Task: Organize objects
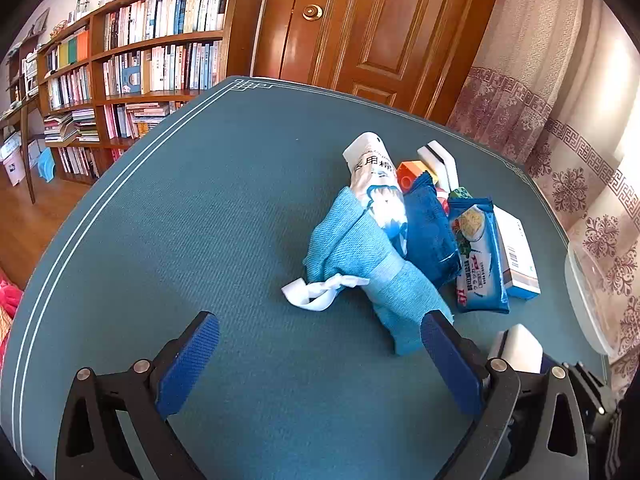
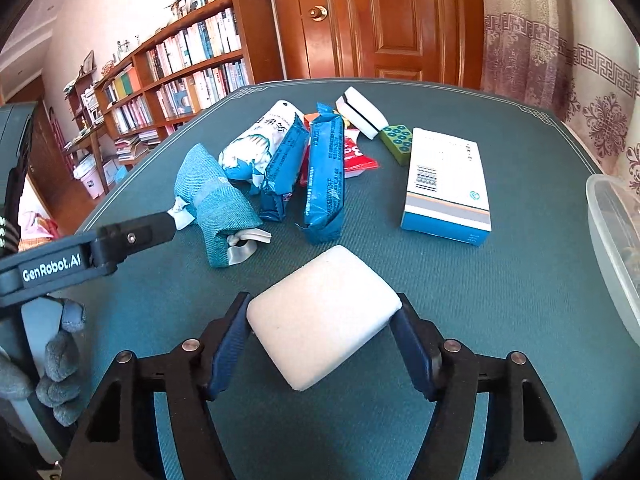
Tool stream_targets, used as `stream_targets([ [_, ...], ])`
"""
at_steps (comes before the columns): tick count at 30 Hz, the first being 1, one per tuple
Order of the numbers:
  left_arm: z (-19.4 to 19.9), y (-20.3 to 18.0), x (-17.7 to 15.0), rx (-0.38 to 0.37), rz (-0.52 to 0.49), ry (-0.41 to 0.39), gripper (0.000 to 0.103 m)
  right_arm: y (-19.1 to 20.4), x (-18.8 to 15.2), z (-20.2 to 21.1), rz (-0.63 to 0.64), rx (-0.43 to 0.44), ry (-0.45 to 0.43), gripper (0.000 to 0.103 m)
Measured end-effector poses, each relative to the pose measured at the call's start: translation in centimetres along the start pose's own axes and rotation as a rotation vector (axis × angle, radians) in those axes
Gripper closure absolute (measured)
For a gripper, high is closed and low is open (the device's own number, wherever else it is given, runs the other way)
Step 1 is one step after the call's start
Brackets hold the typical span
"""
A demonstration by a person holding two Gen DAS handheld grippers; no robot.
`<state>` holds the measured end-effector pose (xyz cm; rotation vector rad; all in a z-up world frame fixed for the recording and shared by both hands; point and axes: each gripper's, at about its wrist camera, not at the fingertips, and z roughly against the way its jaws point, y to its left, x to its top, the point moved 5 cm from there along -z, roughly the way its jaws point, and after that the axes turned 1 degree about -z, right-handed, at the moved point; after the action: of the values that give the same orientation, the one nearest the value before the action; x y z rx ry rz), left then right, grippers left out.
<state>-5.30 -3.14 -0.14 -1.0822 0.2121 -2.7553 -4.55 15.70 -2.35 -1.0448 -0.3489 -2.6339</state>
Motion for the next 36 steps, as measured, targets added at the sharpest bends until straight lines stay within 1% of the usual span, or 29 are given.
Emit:
stream_targets([
  [7,-2.0,-1.1,1.7,0.017,0.06,0.034,0.0,-0.7,-0.5,0.3,-0.023,0.01,-0.003,0.033],
  [12,-3.8,-1.5,1.9,0.043,0.087,0.06,0.002,-0.5,-0.7,0.3,-0.016,0.018,-0.001,0.033],
  [15,-4.5,-1.5,1.9,0.035,0.104,0.076,0.006,-0.2,-0.9,0.3,-0.004,0.018,-0.003,0.033],
  [16,-4.6,-1.5,1.9,0.028,0.108,0.079,0.008,-0.2,-0.9,0.3,-0.002,0.017,-0.005,0.033],
  [17,-4.6,-1.6,1.9,0.018,0.109,0.08,0.014,-0.2,-0.9,0.3,-0.001,0.017,-0.007,0.033],
  [21,-4.4,-1.8,1.9,-0.023,0.098,0.087,0.022,-0.3,-0.8,0.5,-0.004,0.016,-0.014,0.033],
  [23,-4.2,-1.8,1.9,-0.055,0.101,0.09,0.029,-0.4,-0.9,0.5,-0.008,0.014,-0.018,0.033],
  [26,-3.5,-1.8,1.8,-0.064,0.083,0.083,0.035,-0.5,-0.8,0.7,-0.009,0.009,-0.023,0.033],
  [36,-0.1,-2.9,1.8,-0.078,-0.003,0.017,0.037,-1.5,-0.5,2.3,-0.039,-0.011,-0.061,0.033],
])
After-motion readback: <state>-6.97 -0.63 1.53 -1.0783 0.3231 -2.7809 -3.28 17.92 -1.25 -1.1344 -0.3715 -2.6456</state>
